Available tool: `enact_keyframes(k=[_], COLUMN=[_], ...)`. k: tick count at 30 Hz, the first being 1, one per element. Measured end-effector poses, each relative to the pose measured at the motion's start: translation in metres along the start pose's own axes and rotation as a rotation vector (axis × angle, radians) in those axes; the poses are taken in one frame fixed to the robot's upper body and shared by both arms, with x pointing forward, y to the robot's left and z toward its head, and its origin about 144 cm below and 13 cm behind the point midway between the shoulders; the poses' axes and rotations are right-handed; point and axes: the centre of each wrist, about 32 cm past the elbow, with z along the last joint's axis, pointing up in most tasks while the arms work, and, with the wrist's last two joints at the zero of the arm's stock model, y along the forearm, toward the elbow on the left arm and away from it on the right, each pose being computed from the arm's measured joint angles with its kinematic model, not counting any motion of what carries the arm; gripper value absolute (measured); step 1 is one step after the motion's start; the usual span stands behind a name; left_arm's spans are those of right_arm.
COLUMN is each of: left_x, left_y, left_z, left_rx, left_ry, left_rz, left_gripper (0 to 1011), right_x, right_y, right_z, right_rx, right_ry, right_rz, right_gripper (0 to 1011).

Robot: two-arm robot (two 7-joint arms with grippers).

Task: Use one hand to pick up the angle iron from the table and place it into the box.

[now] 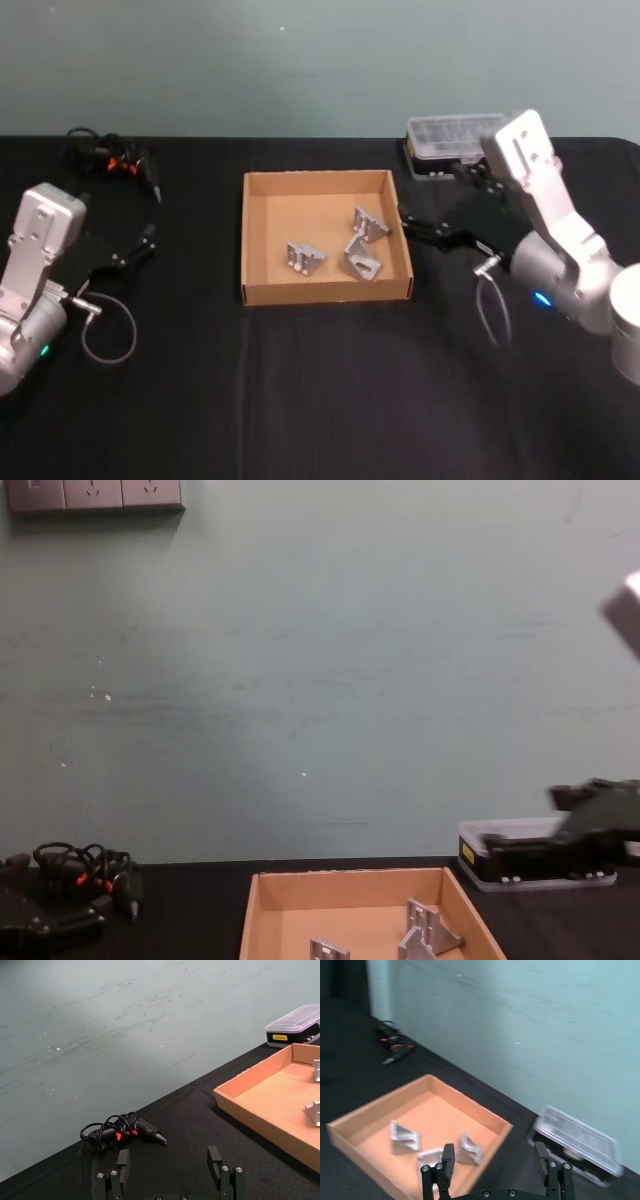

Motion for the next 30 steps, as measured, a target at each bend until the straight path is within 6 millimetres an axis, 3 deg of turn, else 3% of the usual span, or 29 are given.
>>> enact_keyframes(k=[8,12,30], left_x=[0.0,0.0,0.0], left_y=[0.0,0.0,0.0], left_z=[0.0,0.0,0.0], left_rx=[0.0,0.0,0.0], left_ry=[0.0,0.0,0.0], left_rz=[0.0,0.0,0.0], left_gripper=[1011,1011,1011], right_x=[0.005,0.005,0.005], right_y=[-0.03,-0.035,-0.033], right_z=[-0.038,-0.051,-0.046], right_rx=[0.004,0.004,0.003], right_ry=[0.015,0.029,0.024], right_rz=[-0.155,-0.181,-0.172], right_gripper=[1003,1003,1003])
